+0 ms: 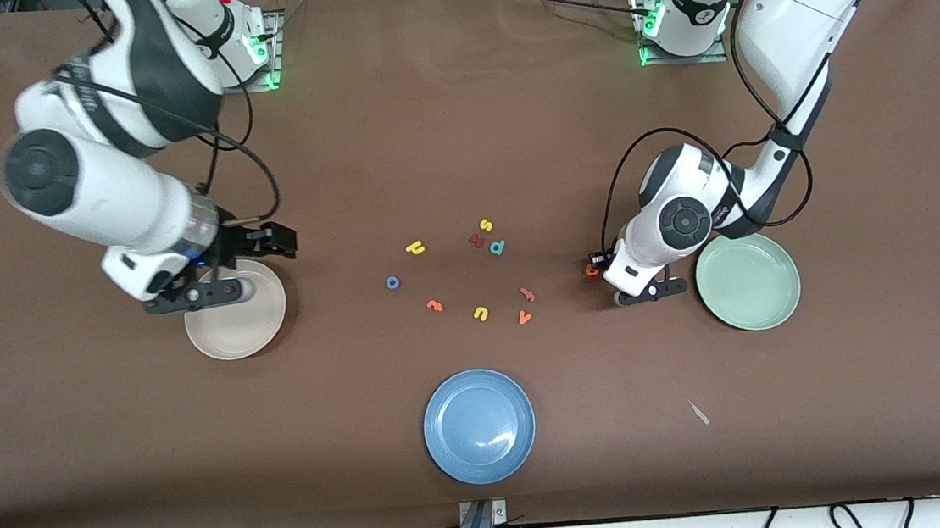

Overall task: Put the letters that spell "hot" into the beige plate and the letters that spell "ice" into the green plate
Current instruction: 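Grasp the cyan c with the left gripper while the right gripper reaches letters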

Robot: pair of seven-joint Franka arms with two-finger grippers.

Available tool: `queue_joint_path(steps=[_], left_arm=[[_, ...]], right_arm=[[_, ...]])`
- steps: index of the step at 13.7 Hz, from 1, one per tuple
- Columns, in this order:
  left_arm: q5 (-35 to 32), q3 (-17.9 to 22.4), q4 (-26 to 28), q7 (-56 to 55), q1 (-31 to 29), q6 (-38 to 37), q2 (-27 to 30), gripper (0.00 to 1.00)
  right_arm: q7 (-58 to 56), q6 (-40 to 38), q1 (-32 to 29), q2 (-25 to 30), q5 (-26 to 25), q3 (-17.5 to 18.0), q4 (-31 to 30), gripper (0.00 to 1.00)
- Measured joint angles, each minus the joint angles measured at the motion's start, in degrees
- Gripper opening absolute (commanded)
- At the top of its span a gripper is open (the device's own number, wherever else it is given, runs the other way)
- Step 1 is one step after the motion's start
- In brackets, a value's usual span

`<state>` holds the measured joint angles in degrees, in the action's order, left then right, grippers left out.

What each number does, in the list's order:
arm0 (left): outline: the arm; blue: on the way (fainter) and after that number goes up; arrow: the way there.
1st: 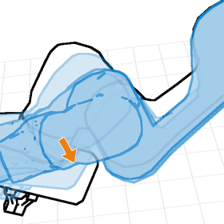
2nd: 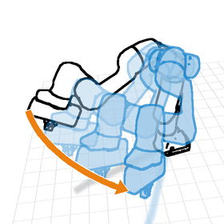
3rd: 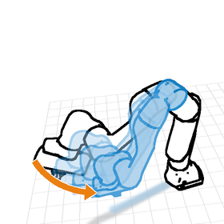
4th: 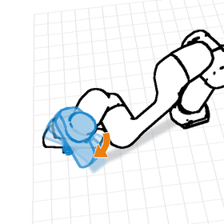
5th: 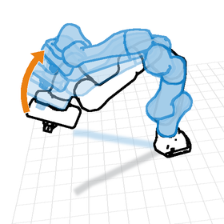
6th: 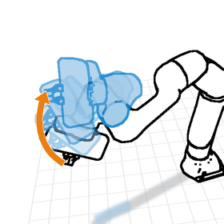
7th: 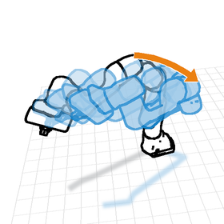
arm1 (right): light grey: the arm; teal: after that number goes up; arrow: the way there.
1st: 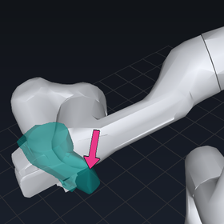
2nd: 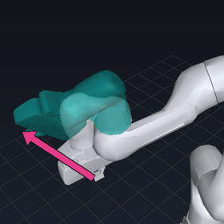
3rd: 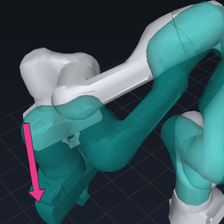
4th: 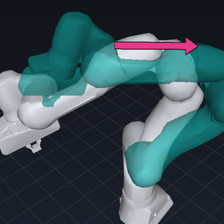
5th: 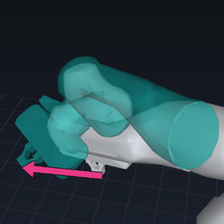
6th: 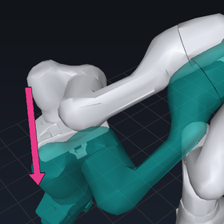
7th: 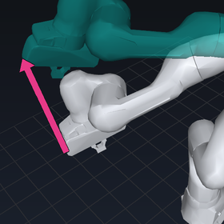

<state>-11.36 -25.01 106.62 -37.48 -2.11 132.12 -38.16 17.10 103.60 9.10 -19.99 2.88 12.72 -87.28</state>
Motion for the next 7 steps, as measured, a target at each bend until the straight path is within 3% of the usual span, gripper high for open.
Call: queue_joint_path(steps=[2, 7], left_arm=[[-0.3, 0.0, 0.0, 0.0, 0.0, 0.1, -0.1, 0.27], [-0.6, 0.0, 0.0, 0.0, 0.0, 0.2, -0.1, 0.05]], right_arm=[[2.5, 3.1, 0.6, -1.5, -1.8, 1.3, -1.5, 0.99], [10.3, 10.0, 2.7, -7.4, -6.9, 2.7, -3.1, 0.99]])
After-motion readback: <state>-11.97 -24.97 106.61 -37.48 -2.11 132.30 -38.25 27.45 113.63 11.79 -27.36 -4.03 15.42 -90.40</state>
